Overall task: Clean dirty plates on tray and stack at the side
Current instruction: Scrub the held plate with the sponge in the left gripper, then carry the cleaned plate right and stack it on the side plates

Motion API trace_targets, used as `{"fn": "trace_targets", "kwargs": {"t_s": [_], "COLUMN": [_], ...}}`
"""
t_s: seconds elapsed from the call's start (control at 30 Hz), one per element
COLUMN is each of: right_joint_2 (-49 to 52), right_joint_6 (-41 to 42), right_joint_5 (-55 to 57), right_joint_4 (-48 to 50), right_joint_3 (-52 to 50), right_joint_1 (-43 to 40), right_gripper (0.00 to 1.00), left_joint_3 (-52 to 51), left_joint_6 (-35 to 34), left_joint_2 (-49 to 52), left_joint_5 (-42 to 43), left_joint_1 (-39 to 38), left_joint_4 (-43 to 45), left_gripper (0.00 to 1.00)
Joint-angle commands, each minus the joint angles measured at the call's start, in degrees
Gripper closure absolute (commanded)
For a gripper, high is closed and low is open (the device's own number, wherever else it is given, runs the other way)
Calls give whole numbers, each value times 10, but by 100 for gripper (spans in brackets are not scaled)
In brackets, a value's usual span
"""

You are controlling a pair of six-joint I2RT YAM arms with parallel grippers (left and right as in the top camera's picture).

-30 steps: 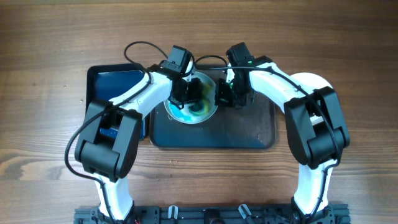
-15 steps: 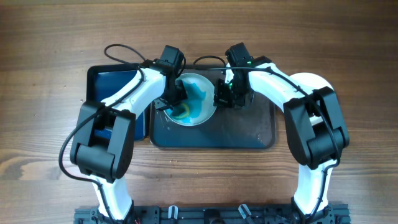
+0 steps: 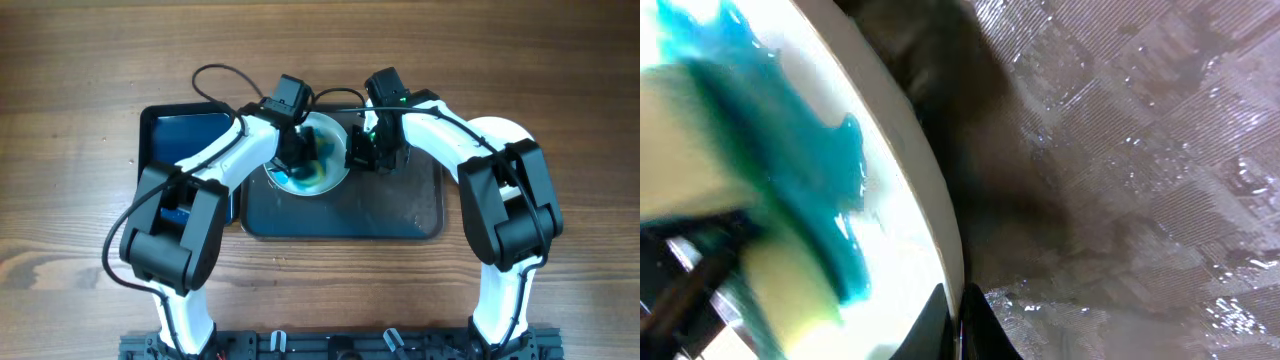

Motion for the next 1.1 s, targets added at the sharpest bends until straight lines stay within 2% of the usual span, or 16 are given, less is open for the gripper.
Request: {"fn": "trace_targets", "kwargs": {"t_s": [0.0, 0.07, 0.23, 0.4, 0.57, 0.77, 0.93, 1.07], "right_joint_2": [12, 13, 11, -39, -138, -244, -267, -267], "right_joint_6": [-10, -10, -29, -66, -81, -66, -17, 3], "right_joint_5": [-5, -5, -5, 71, 260, 586, 824, 946], "right_joint_4": [-6, -5, -5, -19, -64, -123, -193, -249], "right_joint_3": [-2, -2, -2, 1, 1, 0, 1, 1], "right_joint_1": [1, 1, 1, 2, 33, 131, 225, 295], "right_gripper": [96, 96, 96, 96, 96, 96, 96, 96], "left_joint_3": [2, 30, 162, 206, 205, 202, 202, 202], "left_joint_6": [-104, -95, 44, 83, 83, 83, 83, 83], "left_joint_2": [16, 12, -27, -77, -87, -87, -87, -87], "left_joint_5": [-189, -181, 1, -7, -7, -6, -6, -7], "left_joint_1": [26, 28, 28, 43, 78, 110, 110, 110], "left_joint_4": [-59, -107, -233, -287, -288, -291, -293, -289], "left_gripper": [96, 96, 96, 96, 96, 96, 96, 96]}}
